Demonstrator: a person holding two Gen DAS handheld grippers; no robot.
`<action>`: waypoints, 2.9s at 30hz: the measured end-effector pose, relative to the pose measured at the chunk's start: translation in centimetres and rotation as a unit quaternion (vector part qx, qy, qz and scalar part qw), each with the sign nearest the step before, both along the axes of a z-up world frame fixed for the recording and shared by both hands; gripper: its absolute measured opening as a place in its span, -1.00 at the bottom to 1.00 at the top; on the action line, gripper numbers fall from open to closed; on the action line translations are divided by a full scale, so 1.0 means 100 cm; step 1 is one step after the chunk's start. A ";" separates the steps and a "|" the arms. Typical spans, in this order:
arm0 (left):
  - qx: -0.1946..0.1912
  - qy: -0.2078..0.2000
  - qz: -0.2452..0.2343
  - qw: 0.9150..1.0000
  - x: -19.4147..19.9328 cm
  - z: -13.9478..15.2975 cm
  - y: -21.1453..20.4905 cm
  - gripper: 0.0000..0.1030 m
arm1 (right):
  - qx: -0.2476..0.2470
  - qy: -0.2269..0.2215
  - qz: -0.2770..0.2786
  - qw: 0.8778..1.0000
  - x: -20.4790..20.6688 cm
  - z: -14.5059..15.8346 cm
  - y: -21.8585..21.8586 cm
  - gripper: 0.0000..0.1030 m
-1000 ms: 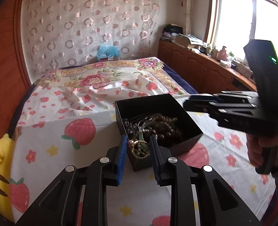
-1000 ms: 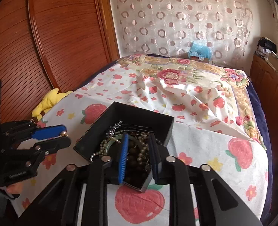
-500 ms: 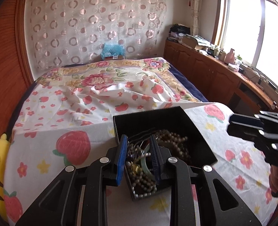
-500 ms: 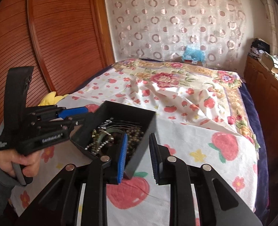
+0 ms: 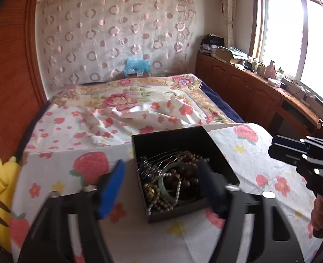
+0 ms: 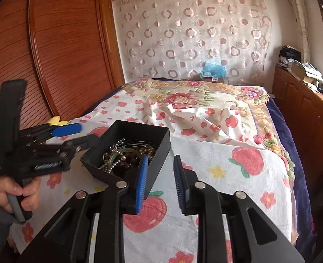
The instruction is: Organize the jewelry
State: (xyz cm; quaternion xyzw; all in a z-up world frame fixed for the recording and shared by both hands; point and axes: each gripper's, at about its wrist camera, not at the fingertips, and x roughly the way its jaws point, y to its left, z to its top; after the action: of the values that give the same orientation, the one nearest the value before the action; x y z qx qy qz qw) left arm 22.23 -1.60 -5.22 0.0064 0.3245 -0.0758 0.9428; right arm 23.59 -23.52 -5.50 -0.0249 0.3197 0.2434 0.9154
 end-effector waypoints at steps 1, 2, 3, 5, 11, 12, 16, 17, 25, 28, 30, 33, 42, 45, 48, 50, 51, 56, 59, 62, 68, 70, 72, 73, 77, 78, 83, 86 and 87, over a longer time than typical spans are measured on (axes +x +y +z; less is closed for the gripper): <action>0.004 -0.004 0.006 1.000 -0.007 0.001 0.001 0.61 | 0.001 -0.004 -0.005 1.000 -0.003 0.001 -0.001 -0.05; 0.004 -0.006 0.009 1.000 -0.012 0.002 0.003 0.68 | 0.002 -0.010 -0.010 1.000 -0.007 0.001 -0.001 0.16; 0.003 -0.006 0.012 1.000 -0.016 0.003 0.005 0.72 | 0.003 -0.015 -0.015 1.000 -0.010 0.003 -0.002 0.29; 0.003 -0.007 0.019 1.000 -0.025 0.005 0.009 0.83 | -0.001 -0.017 -0.028 0.999 -0.014 0.004 -0.001 0.40; -0.003 -0.012 0.033 0.999 -0.053 0.009 0.018 0.86 | 0.002 -0.027 -0.046 0.999 -0.029 0.004 -0.002 0.92; 0.000 -0.013 0.035 0.999 -0.057 0.010 0.018 0.86 | 0.001 -0.027 -0.047 0.999 -0.031 0.004 -0.002 0.95; -0.004 -0.020 0.039 0.999 -0.073 0.014 0.020 0.86 | -0.007 -0.029 -0.055 0.998 -0.042 0.005 0.002 0.95; -0.004 -0.022 0.040 0.999 -0.078 0.016 0.021 0.86 | -0.001 -0.031 -0.054 0.998 -0.047 0.006 0.001 0.95; -0.005 -0.036 0.067 0.997 -0.108 0.025 0.031 0.86 | 0.012 -0.065 -0.075 0.995 -0.086 0.021 -0.003 0.95; -0.012 -0.039 0.071 0.997 -0.120 0.027 0.036 0.86 | 0.008 -0.076 -0.082 0.994 -0.097 0.024 -0.003 0.95; -0.008 -0.041 0.073 0.996 -0.124 0.030 0.036 0.86 | 0.005 -0.081 -0.086 0.993 -0.102 0.025 -0.002 0.95; -0.005 -0.042 0.071 0.997 -0.127 0.032 0.034 0.86 | 0.012 -0.080 -0.087 0.993 -0.105 0.025 -0.003 0.95; 0.008 -0.057 0.065 0.996 -0.137 0.034 0.024 0.86 | 0.016 -0.081 -0.089 0.993 -0.105 0.024 -0.004 0.95; 0.004 -0.057 0.063 0.996 -0.137 0.035 0.023 0.86 | 0.017 -0.081 -0.090 0.992 -0.105 0.023 -0.004 0.95; 0.003 -0.056 0.063 0.996 -0.136 0.036 0.023 0.86 | 0.017 -0.082 -0.090 0.992 -0.105 0.023 -0.003 0.95; 0.002 -0.055 0.063 0.996 -0.137 0.036 0.023 0.86 | 0.017 -0.081 -0.089 0.993 -0.105 0.023 -0.003 0.95; 0.001 -0.055 0.063 0.996 -0.136 0.036 0.023 0.86 | 0.017 -0.081 -0.090 0.992 -0.105 0.022 -0.003 0.95; 0.001 -0.054 0.063 0.997 -0.136 0.037 0.023 0.86 | 0.018 -0.080 -0.089 0.993 -0.105 0.021 -0.003 0.95; -0.001 -0.054 0.064 0.996 -0.136 0.037 0.024 0.86 | 0.019 -0.079 -0.088 0.993 -0.106 0.021 -0.002 0.95; 0.001 -0.055 0.063 0.997 -0.136 0.037 0.023 0.86 | 0.020 -0.079 -0.087 0.993 -0.106 0.021 -0.002 0.95; 0.001 -0.055 0.063 0.997 -0.136 0.037 0.023 0.86 | 0.020 -0.079 -0.088 0.993 -0.106 0.020 -0.001 0.95; 0.000 -0.054 0.062 0.997 -0.136 0.037 0.024 0.86 | 0.019 -0.079 -0.087 0.993 -0.106 0.020 -0.002 0.95; 0.001 -0.052 0.062 0.997 -0.135 0.036 0.023 0.86 | 0.020 -0.078 -0.087 0.993 -0.106 0.020 -0.002 0.95; 0.001 -0.052 0.062 0.997 -0.135 0.035 0.022 0.86 | 0.021 -0.078 -0.087 0.993 -0.106 0.020 -0.001 0.95; 0.001 -0.052 0.061 0.997 -0.135 0.035 0.021 0.86 | 0.023 -0.077 -0.088 0.993 -0.106 0.020 -0.001 0.95; 0.000 -0.053 0.061 0.997 -0.135 0.036 0.022 0.86 | 0.021 -0.078 -0.088 0.993 -0.106 0.020 -0.001 0.95; 0.000 -0.054 0.060 0.997 -0.135 0.034 0.018 0.86 | 0.020 -0.080 -0.088 0.993 -0.106 0.020 -0.001 0.95; 0.001 -0.054 0.061 0.997 -0.135 0.034 0.019 0.86 | 0.022 -0.080 -0.089 0.993 -0.107 0.019 0.000 0.95; 0.000 -0.053 0.061 0.997 -0.135 0.034 0.019 0.86 | 0.021 -0.081 -0.089 0.992 -0.107 0.018 0.002 0.95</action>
State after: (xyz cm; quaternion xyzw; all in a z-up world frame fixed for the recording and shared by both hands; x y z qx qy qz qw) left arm 8.70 0.28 -1.81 -0.0095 0.2734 -0.0182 0.9617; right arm 12.94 -23.33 -3.68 0.0037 0.2406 0.1644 0.9566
